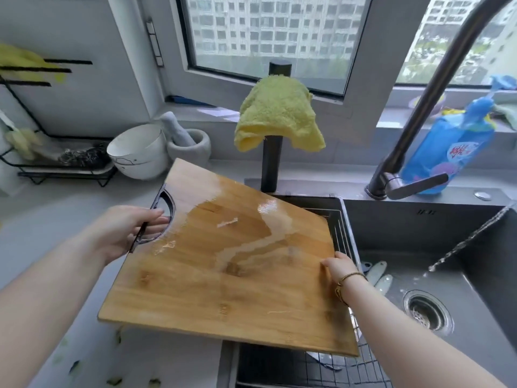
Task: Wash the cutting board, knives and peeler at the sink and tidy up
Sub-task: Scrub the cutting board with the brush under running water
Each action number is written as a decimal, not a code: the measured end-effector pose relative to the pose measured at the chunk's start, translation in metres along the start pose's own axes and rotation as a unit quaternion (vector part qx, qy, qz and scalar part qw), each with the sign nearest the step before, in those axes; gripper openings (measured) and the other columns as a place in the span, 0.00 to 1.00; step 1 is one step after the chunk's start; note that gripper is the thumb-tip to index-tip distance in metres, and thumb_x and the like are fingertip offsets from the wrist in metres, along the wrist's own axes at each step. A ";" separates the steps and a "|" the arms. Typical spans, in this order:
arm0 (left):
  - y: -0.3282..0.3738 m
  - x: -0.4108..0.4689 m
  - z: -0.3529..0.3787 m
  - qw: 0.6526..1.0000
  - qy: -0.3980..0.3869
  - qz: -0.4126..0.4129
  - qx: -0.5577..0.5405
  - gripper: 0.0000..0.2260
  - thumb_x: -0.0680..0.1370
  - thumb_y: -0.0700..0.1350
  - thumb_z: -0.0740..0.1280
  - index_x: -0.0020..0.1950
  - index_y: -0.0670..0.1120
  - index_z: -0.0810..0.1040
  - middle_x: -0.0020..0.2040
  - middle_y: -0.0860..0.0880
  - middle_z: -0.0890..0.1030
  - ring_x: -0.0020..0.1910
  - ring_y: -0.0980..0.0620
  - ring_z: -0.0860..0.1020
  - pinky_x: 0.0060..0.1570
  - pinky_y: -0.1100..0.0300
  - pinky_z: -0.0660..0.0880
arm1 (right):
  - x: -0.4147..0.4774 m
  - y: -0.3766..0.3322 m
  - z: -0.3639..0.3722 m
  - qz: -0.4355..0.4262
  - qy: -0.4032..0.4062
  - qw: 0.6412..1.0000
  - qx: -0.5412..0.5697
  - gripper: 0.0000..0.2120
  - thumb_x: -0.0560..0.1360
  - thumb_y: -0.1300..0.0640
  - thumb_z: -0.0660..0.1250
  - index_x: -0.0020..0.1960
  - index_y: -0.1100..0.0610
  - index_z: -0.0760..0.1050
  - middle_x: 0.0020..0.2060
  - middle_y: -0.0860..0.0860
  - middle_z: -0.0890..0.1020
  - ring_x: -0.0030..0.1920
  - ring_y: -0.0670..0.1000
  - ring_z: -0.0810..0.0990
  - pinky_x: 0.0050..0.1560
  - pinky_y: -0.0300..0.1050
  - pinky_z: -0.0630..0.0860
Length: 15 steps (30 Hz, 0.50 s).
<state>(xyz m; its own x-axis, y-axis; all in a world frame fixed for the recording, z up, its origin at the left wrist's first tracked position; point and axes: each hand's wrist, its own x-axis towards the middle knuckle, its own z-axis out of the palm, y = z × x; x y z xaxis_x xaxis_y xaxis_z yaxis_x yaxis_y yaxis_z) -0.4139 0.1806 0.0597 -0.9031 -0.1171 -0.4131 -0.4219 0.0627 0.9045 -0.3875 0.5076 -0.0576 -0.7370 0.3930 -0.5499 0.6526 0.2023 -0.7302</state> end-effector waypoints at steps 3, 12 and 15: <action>-0.004 0.008 0.000 1.000 -0.003 -0.009 0.009 0.04 0.77 0.35 0.62 0.43 0.38 0.74 0.26 0.49 0.82 0.25 0.58 0.80 0.25 0.69 0.76 | 0.004 0.002 0.006 0.025 -0.003 1.000 -0.007 0.26 0.77 0.65 0.58 0.73 0.64 0.56 0.70 0.59 0.65 0.69 0.59 0.65 0.67 0.48 0.62; -0.009 0.010 0.002 0.999 -0.005 -0.007 0.032 0.03 0.78 0.38 0.61 0.45 0.41 0.73 0.33 0.46 0.83 0.26 0.58 0.81 0.26 0.69 0.76 | 0.001 0.002 0.008 0.031 -0.021 0.999 -0.038 0.26 0.79 0.58 0.54 0.74 0.62 0.50 0.73 0.58 0.59 0.72 0.58 0.60 0.69 0.48 0.59; -0.014 0.011 0.000 0.999 -0.013 -0.017 0.025 0.04 0.78 0.38 0.60 0.50 0.39 0.72 0.28 0.51 0.82 0.26 0.58 0.81 0.24 0.69 0.76 | -0.006 -0.003 -0.001 0.010 -0.030 0.996 -0.085 0.24 0.81 0.56 0.51 0.74 0.63 0.53 0.73 0.58 0.60 0.70 0.55 0.63 0.67 0.46 0.61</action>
<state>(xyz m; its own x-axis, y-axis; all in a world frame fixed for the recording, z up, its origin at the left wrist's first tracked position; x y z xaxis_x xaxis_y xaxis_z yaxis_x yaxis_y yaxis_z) -0.4179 0.1780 0.0430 -0.8895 -0.0941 -0.4471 -0.4555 0.1078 0.8837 -0.3851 0.5055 -0.0516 -0.7289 0.3451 -0.5913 0.6844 0.3460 -0.6417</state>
